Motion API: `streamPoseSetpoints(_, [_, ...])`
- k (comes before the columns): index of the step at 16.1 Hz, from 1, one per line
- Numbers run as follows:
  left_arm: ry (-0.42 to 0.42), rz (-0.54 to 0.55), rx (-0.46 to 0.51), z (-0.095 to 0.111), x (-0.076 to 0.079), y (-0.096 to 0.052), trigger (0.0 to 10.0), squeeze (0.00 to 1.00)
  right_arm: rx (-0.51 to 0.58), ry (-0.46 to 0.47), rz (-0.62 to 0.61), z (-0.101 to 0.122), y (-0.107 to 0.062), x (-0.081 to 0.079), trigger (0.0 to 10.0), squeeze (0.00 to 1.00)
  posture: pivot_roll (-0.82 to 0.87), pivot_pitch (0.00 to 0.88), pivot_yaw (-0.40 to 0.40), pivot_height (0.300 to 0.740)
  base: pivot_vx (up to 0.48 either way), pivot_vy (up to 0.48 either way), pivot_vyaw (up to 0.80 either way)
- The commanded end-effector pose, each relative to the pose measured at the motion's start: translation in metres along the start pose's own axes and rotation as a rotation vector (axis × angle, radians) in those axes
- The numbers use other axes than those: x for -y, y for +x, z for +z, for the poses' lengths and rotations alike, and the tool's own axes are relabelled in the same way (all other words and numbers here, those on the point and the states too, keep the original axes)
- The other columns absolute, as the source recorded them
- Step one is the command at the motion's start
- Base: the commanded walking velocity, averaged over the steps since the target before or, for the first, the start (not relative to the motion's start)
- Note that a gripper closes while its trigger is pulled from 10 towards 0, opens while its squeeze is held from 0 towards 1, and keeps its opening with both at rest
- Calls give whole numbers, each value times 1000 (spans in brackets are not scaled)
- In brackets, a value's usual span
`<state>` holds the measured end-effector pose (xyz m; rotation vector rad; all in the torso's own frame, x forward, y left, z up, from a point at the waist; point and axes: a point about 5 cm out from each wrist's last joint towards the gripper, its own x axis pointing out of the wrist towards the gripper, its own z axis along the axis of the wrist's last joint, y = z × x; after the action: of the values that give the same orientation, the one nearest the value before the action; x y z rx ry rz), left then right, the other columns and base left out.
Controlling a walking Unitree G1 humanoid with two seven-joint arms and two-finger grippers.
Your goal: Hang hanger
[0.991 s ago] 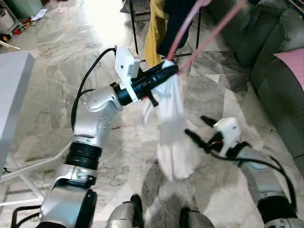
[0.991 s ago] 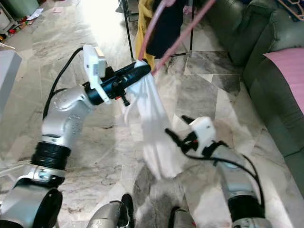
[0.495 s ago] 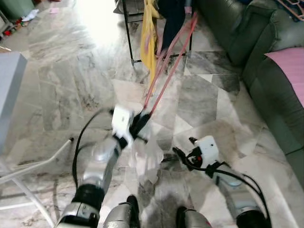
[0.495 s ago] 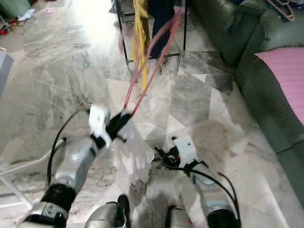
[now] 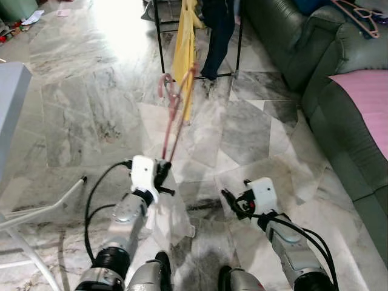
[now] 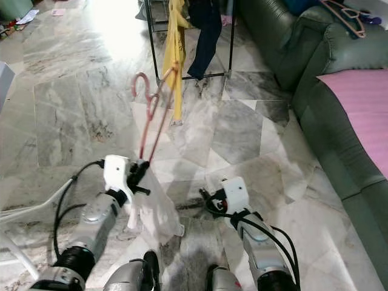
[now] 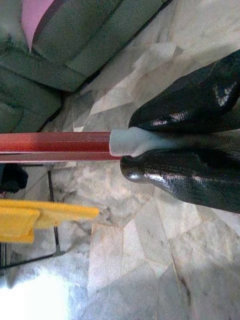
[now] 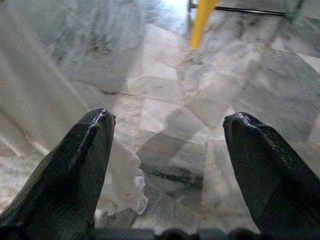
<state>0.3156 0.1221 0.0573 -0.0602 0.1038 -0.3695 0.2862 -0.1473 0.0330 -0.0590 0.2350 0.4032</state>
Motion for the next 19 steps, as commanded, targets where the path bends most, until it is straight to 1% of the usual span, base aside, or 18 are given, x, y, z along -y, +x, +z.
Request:
streamPoseSetpoints(1, [-6,-1,-25,-11,3,-6,10000,0,-24,27,-21,-10,-4,-3,10000,0,-47,162,-8,740,0,0,0])
streamPoseSetpoints(2, [-15,-21,-31,-14,8,-6,10000,0,-26,37,-20,-12,-5,-6,10000,0,-53,164,-5,740,0,-240,0])
streamPoseSetpoints(4, [-20,-37,-28,-13,12,-4,10000,0,-30,40,-17,-15,-6,-10,10000,0,-58,166,-4,740,0,-283,0])
streamPoseSetpoints(7, [-20,-42,-25,-13,14,-2,10000,0,-33,41,-12,-16,-6,-13,10000,0,-62,167,-4,740,0,-326,0])
streamPoseSetpoints(15, [-26,-59,-22,-11,17,1,10000,0,-30,36,-15,-14,-6,-10,10000,0,-67,168,-8,740,0,-399,0])
streamPoseSetpoints(16, [-27,-58,-15,-10,17,1,10000,0,-30,36,-15,-14,-6,-11,10000,0,-67,168,-8,740,0,-251,0])
streamPoseSetpoints(19, [-36,-53,0,-7,13,1,10000,0,-31,37,-15,-14,-6,-11,10000,0,-66,175,-4,740,0,0,0])
